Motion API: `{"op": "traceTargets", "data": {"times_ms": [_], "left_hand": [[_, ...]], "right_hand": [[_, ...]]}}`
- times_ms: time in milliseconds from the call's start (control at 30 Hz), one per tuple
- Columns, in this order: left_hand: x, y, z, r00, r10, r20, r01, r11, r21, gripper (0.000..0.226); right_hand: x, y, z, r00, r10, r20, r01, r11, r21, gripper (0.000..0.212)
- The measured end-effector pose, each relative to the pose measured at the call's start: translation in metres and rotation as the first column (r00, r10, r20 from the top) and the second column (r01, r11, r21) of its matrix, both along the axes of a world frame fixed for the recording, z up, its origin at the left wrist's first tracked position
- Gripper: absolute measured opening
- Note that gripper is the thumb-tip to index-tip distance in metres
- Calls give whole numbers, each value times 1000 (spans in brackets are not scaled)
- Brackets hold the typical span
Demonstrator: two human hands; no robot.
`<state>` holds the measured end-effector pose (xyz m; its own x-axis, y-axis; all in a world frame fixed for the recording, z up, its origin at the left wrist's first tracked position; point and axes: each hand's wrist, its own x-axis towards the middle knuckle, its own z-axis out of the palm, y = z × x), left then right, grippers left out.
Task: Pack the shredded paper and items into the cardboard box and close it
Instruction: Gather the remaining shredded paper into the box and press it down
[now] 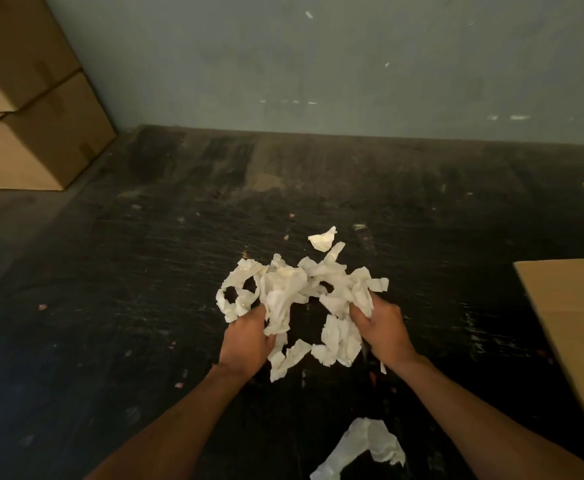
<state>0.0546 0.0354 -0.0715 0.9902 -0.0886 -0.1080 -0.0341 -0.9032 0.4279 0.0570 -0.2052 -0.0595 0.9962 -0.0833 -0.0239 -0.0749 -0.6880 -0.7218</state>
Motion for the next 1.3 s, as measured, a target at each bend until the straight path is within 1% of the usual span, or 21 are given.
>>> {"op": "traceTargets", "data": {"times_ms": [33,100,200,333,567,700,800,867,1000,1067,1167,1300], "left_hand": [[-1,1,5,1000,17,19,-17,1000,-22,27],[-5,2,15,997,55,57,-51,996,-71,26],[-11,-2,38,992,99,84,-90,991,-102,24],[-20,-12,68,984,105,144,-89,990,-113,21],[-47,-27,115,968,101,232,-76,991,-113,29],[-63,-43,147,961,80,264,-57,994,-92,29],[-75,-55,168,956,63,287,-35,994,-101,27],[-85,-63,181,950,42,309,-10,994,-105,27],[-113,-75,200,946,10,324,25,994,-104,30],[-129,-81,206,941,-1,340,38,994,-101,28],[-152,-92,214,935,-21,353,56,994,-89,33],[-174,-117,222,932,-57,359,104,988,-112,35]], "right_hand": [[-4,-2,8,999,-39,15,38,998,54,17],[-12,-7,24,994,-97,47,89,984,155,13],[-19,-16,44,989,-125,85,102,967,235,19],[-27,-31,72,976,-146,160,111,971,210,22],[-46,-54,123,958,-210,194,162,958,237,19],[-64,-74,154,942,-256,216,198,946,255,24],[-80,-91,177,920,-320,227,259,930,261,27],[-94,-102,193,897,-367,245,299,914,273,27],[-133,-119,218,871,-437,225,353,875,331,28],[-153,-126,226,861,-454,230,375,871,317,26],[-182,-139,234,841,-488,235,397,850,346,29],[-218,-162,242,815,-539,213,451,821,350,31]]}}
